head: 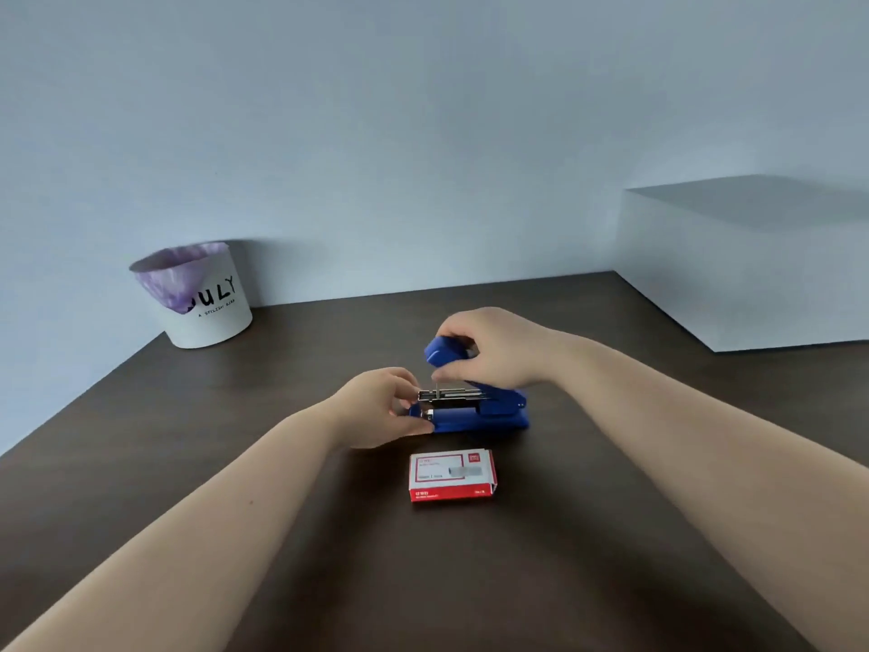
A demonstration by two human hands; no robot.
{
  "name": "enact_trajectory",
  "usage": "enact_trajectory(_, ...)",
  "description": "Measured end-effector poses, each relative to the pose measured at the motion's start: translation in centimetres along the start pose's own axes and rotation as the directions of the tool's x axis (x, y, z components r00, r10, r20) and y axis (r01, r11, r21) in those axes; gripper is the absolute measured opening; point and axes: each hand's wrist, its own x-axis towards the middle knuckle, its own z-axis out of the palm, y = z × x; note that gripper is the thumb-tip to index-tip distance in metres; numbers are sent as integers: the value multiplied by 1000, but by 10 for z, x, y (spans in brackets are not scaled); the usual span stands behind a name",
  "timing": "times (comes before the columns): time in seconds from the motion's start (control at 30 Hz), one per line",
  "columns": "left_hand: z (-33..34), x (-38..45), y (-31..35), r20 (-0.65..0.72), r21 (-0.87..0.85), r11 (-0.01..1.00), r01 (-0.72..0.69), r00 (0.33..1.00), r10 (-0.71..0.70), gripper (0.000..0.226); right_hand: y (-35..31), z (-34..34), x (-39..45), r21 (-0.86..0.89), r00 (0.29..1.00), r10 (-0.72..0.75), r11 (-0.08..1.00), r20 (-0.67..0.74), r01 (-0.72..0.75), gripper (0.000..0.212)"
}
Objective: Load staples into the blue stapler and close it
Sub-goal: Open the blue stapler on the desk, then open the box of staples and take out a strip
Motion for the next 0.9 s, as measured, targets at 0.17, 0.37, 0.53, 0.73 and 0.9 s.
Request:
enact_trajectory(0.17,-1,-13,4,-9,-31,999,27,1000,-28,26,-7,-20,-17,-8,998,47,999,-36,-47,29)
enact_trajectory(0.37,0,-13,-4,-17,-26,1000,17,1000,-18,29,43,-46,-63,313,969,213,935,-122,-167,21)
enact_trajectory(0.53,-3,-12,-8,-4,-28,999,23,1000,-23,28,79,-25,-92,117,944,327,937,29,-328,22)
enact_trajectory(0.73,-4,-20,-14,-14,-49,998,36,999,-36,29,83,-6,-91,182,949,316,933,-11,-309,23)
enact_trajectory(0.9,-8,-36,-2,-212,-226,974,10,975,-59,41,74,-4,-88,142,952,296,949,-84,-282,35)
